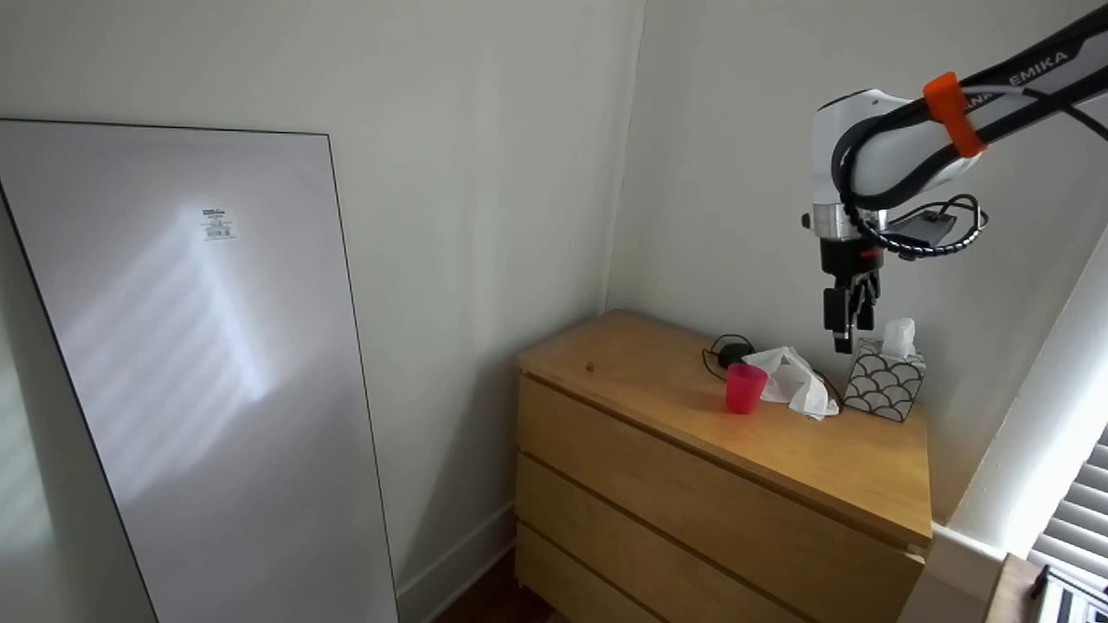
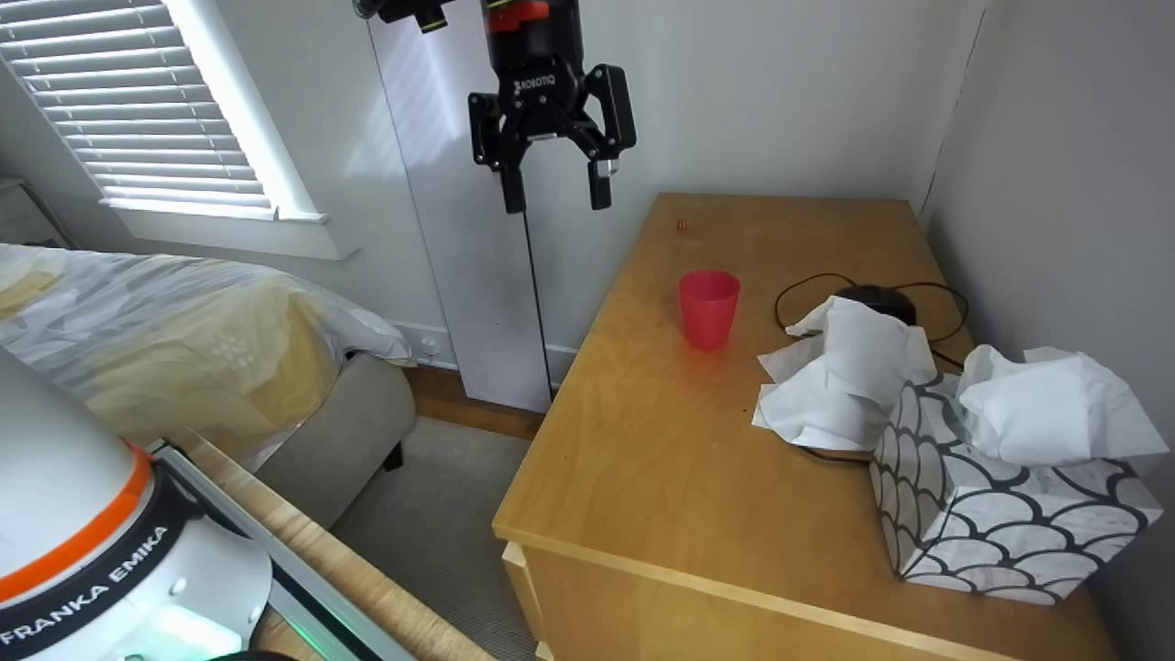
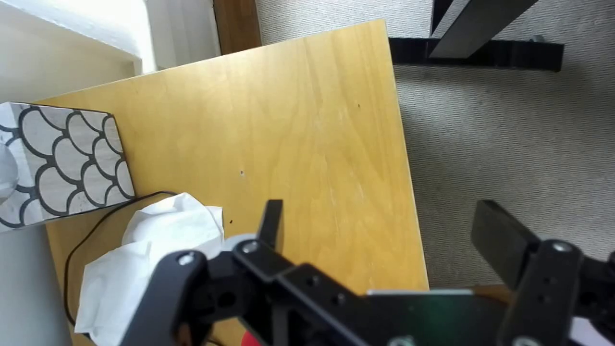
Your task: Place the red cup upside down
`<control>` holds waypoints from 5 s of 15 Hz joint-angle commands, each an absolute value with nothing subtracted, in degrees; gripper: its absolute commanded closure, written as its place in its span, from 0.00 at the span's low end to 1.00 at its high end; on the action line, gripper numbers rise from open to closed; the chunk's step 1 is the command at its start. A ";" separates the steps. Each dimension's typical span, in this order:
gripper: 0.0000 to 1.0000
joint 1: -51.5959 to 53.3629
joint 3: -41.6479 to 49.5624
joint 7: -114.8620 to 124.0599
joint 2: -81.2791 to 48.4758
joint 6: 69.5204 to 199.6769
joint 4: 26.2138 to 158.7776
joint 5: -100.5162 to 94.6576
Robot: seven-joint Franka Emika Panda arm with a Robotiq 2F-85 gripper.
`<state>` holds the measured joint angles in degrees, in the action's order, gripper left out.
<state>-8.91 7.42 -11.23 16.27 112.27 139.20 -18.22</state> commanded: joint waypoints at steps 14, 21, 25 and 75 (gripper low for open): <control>0.00 -3.34 3.99 -18.17 -12.12 118.59 121.41 -35.14; 0.00 2.44 3.27 -11.62 -27.96 107.24 108.16 -51.06; 0.00 1.21 1.99 -11.26 -27.65 107.24 108.85 -49.57; 0.55 -1.39 1.93 -27.57 -58.51 86.24 77.74 -51.35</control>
